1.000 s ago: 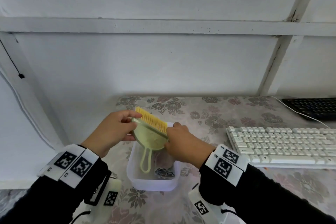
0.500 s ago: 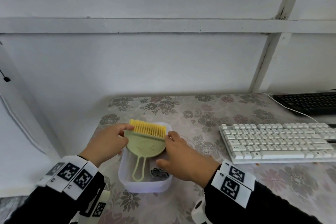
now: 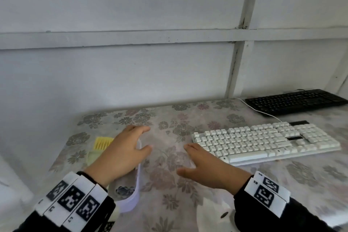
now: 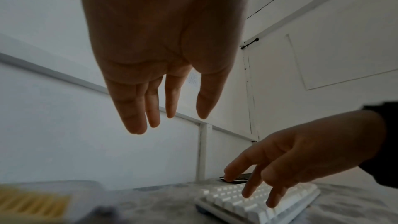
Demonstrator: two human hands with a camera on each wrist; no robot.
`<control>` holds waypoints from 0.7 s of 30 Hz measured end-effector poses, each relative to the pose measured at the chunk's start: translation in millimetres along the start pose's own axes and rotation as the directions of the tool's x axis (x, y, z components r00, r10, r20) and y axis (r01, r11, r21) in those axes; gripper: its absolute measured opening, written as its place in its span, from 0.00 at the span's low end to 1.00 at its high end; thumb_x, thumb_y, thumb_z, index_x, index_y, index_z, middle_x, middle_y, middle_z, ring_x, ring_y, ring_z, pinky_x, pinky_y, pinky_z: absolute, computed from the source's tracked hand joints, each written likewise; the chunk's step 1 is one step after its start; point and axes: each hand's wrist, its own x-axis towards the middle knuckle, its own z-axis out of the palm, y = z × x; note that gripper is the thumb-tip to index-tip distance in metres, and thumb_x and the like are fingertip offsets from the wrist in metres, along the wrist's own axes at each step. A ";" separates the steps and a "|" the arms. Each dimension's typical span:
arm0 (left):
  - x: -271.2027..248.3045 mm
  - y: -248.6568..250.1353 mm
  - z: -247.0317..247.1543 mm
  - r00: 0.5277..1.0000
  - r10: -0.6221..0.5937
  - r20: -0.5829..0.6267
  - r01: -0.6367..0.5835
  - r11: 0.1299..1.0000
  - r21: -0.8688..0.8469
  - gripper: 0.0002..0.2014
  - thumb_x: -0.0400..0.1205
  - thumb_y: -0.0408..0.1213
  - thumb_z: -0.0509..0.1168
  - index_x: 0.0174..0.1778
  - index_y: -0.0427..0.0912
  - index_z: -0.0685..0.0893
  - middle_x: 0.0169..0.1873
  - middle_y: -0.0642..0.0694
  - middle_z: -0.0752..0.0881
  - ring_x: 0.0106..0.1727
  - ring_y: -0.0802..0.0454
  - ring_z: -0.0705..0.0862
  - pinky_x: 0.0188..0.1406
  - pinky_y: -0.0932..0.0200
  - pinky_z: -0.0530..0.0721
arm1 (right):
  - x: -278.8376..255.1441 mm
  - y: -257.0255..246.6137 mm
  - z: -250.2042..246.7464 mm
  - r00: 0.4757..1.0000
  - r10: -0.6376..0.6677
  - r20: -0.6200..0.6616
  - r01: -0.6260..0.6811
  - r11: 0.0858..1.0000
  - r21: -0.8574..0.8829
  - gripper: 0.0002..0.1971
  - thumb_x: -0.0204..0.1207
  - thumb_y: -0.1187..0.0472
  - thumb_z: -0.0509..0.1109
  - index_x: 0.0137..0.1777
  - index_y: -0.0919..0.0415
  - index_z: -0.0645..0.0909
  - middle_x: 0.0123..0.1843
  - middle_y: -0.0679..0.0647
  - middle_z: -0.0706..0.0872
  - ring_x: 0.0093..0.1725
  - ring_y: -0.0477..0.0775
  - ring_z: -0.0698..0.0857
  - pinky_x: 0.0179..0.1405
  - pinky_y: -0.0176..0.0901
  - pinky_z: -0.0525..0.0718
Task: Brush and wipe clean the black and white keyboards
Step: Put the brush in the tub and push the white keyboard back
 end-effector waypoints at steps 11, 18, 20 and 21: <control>32.5 83.3 78.5 0.983 -0.057 0.177 0.071 0.995 -0.075 0.36 0.80 0.48 0.65 0.80 0.49 0.54 0.76 0.50 0.65 0.75 0.55 0.67 0.70 0.63 0.69 | -77.3 194.1 -98.7 0.892 0.410 -0.190 -0.393 0.911 0.124 0.40 0.77 0.49 0.70 0.82 0.61 0.54 0.83 0.55 0.58 0.81 0.51 0.60 0.75 0.38 0.58; 54.8 95.5 121.8 0.953 -0.136 0.270 0.154 0.987 -0.043 0.50 0.66 0.62 0.72 0.79 0.58 0.52 0.75 0.59 0.62 0.75 0.55 0.64 0.74 0.51 0.68 | -107.7 304.7 -146.4 0.789 0.530 -0.309 -0.502 0.848 0.171 0.46 0.41 0.32 0.80 0.61 0.53 0.78 0.61 0.55 0.81 0.62 0.56 0.80 0.54 0.42 0.78; 60.1 93.9 131.3 0.948 -0.170 0.270 0.181 0.983 -0.014 0.57 0.59 0.66 0.73 0.80 0.58 0.50 0.75 0.59 0.60 0.76 0.54 0.64 0.73 0.49 0.70 | -113.8 319.9 -153.7 0.798 0.539 -0.269 -0.519 0.842 0.146 0.44 0.56 0.42 0.82 0.72 0.57 0.71 0.71 0.57 0.75 0.70 0.57 0.74 0.65 0.46 0.73; 62.4 94.4 134.6 0.945 -0.188 0.267 0.199 0.980 -0.014 0.60 0.55 0.67 0.73 0.80 0.57 0.49 0.76 0.57 0.61 0.75 0.53 0.65 0.72 0.49 0.71 | -115.4 326.0 -156.0 0.800 0.553 -0.231 -0.537 0.833 0.133 0.50 0.60 0.45 0.82 0.79 0.61 0.62 0.79 0.59 0.67 0.77 0.57 0.67 0.72 0.47 0.67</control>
